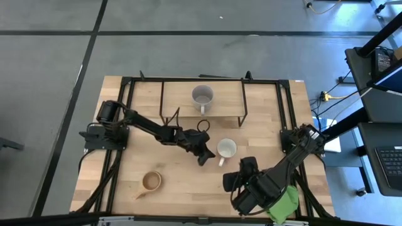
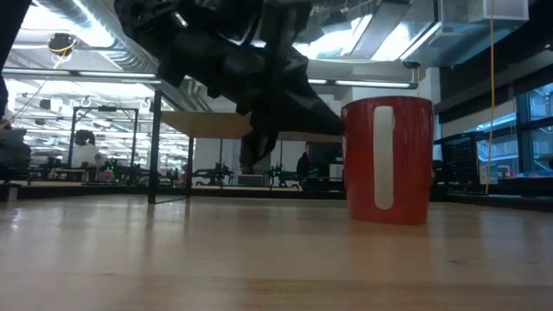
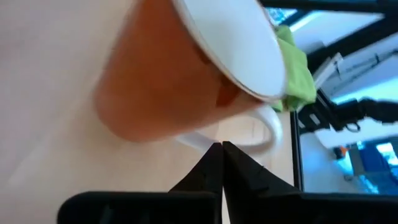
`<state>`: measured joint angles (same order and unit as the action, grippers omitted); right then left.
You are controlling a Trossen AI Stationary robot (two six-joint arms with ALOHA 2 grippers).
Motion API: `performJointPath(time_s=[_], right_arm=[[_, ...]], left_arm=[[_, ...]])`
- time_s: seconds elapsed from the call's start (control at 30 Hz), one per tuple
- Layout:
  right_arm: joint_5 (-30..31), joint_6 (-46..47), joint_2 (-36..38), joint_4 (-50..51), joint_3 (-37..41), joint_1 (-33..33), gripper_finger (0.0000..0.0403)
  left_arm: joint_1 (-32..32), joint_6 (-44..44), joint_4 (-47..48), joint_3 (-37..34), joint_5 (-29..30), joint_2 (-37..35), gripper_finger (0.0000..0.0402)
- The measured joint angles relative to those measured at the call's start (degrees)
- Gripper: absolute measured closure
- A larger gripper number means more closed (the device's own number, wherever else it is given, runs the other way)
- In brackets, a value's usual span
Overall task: Stack small to large cups/mugs on shelf
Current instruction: Put the red mug on the shelf
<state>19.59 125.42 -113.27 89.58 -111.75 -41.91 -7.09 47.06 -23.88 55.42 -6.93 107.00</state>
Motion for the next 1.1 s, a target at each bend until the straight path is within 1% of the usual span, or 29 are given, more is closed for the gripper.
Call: performJointPath(time_s=[0.07, 0.17, 0.3, 0.4, 0.47, 0.5, 0.57, 0.63, 0.73, 0.77, 0.83, 0.9, 0.93, 1.0, 1.1], right_arm=[[-1.64, 0.11, 0.00, -1.96, 1.46, -0.02, 0.0208], [-1.70, 0.18, -0.02, -3.86, 2.69, -0.02, 0.0208], [0.08, 0.37, -0.04, -4.08, 3.35, 0.14, 0.0208], [-0.92, 0.77, -0.02, -0.06, 3.35, 1.80, 0.0208], [-1.20, 0.99, 0.14, 0.30, 4.30, 3.20, 0.0212], [-0.59, 1.07, 0.69, 0.03, 5.82, 3.97, 0.0215], [-1.84, 1.34, 1.45, -0.09, 8.63, 5.72, 0.0221], [-2.12, 1.34, 2.14, -0.47, 10.39, 7.11, 0.0225], [-0.55, 0.65, 4.13, -1.53, 12.18, 8.63, 0.0229], [0.40, 0.51, 4.91, -1.68, 12.30, 8.86, 0.0229], [1.77, 0.55, 6.38, -0.61, 12.59, 8.87, 0.0229], [1.76, 0.55, 7.45, 0.28, 13.14, 8.78, 0.0230], [1.69, 0.59, 8.15, -0.30, 13.75, 8.76, 0.0229], [2.20, 0.61, 9.65, -3.16, 15.75, 8.97, 0.0230], [5.61, 0.56, 12.35, -11.07, 20.36, 9.62, 0.0230]], left_arm=[[-0.50, -1.04, -0.88, 0.00, -0.12, 0.00, 0.0401], [-0.74, -1.20, -1.09, 0.00, -0.11, 0.00, 0.0401], [-0.20, -2.46, -0.83, 0.00, -1.24, 0.00, 0.0401], [0.70, -2.42, -0.81, 0.00, -4.93, -0.02, 0.0401], [1.19, -2.64, -0.44, 0.00, -6.88, -0.02, 0.0401], [1.31, -2.70, 0.29, 0.01, -7.13, -0.04, 0.0401], [1.63, -2.74, 2.97, 0.02, -6.60, -0.44, 0.0401], [1.71, -3.66, 7.97, 0.02, -2.99, -1.80, 0.0401], [1.73, -8.25, 17.14, 0.02, 4.12, -4.96, 0.0401], [1.73, -9.83, 20.62, -0.04, 5.97, -6.57, 0.0401], [1.73, -11.66, 24.37, 0.15, 9.58, -8.87, 0.0401], [1.50, -12.72, 30.17, -0.01, 13.65, -11.63, 0.0401], [1.33, -12.84, 31.39, -0.02, 15.76, -12.45, 0.0401], [1.23, -12.88, 35.94, 0.03, 19.46, -14.58, 0.0401], [0.81, -12.89, 40.94, 0.04, 22.96, -17.09, 0.0401]])
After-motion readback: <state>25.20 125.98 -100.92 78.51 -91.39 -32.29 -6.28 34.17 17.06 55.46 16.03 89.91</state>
